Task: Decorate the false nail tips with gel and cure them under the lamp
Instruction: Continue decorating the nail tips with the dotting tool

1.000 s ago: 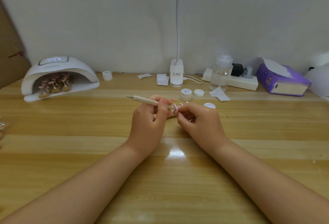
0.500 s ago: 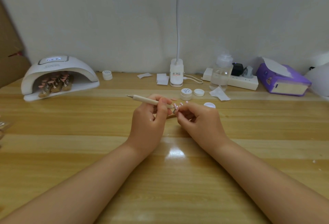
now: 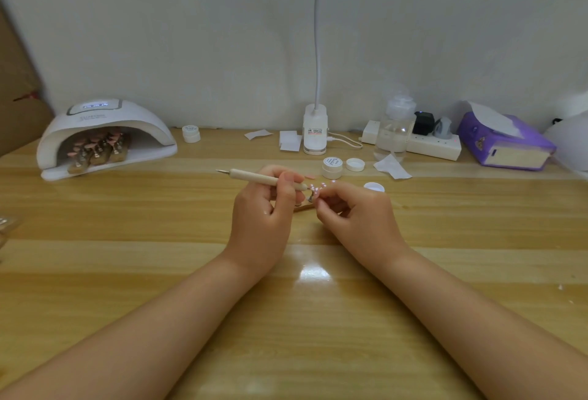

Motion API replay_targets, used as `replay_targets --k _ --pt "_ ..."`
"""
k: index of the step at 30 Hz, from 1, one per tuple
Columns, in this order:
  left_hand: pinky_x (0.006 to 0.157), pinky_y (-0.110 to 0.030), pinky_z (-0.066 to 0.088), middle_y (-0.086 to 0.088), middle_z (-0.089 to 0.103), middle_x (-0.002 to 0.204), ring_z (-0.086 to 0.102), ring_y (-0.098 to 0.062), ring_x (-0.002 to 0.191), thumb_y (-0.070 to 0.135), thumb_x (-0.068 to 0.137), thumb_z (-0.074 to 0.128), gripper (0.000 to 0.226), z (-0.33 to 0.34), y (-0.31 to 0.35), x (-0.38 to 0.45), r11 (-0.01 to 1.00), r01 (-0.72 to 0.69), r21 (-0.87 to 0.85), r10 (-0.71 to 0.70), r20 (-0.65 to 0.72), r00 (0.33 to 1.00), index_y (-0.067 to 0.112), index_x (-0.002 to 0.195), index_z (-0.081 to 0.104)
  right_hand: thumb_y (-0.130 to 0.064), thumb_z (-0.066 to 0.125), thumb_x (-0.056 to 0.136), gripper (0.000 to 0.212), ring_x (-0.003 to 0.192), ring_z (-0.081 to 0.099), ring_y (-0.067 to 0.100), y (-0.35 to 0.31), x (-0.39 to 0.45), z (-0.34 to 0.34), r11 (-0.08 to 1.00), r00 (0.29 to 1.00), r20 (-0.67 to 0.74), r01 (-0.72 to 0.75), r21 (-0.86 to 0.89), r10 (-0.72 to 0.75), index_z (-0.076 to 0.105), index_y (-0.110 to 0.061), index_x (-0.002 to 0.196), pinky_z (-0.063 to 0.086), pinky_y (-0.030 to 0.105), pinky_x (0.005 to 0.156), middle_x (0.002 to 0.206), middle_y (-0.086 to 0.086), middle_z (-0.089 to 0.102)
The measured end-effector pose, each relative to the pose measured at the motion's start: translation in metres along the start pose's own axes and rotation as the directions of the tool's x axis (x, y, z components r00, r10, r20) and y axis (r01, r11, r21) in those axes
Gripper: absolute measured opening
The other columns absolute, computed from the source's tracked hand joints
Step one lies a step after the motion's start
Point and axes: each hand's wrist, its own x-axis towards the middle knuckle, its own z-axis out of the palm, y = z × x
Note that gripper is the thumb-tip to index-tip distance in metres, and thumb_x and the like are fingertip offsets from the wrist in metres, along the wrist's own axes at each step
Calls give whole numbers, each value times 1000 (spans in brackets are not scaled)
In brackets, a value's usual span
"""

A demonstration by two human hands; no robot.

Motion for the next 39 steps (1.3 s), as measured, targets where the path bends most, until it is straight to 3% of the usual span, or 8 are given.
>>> replay_targets --k 9,20,39 --pt "64 -19 53 21 68 75 66 0 73 23 89 44 17 -1 0 -1 1000 13 -6 -12 43 999 29 79 57 -4 67 81 9 71 61 7 -2 0 -1 1000 1000 8 -12 0 12 73 -9 85 45 10 63 73 -3 69" --pt "64 -15 52 24 67 75 65 0 73 22 89 45 17 0 -2 -1 1000 19 -18 -18 56 998 26 78 57 -5 67 81 9 71 62 7 -3 0 -2 1000 1000 12 -15 -7 15 73 -10 86 49 15 63 73 -3 70" --pt "63 -15 51 22 68 75 66 0 72 22 90 45 19 0 -2 -1 1000 15 -15 -14 50 999 28 78 57 -4 67 81 9 70 61 5 -3 0 -1 1000 1000 -5 -12 8 12 73 -9 85 45 10 62 71 -3 69"
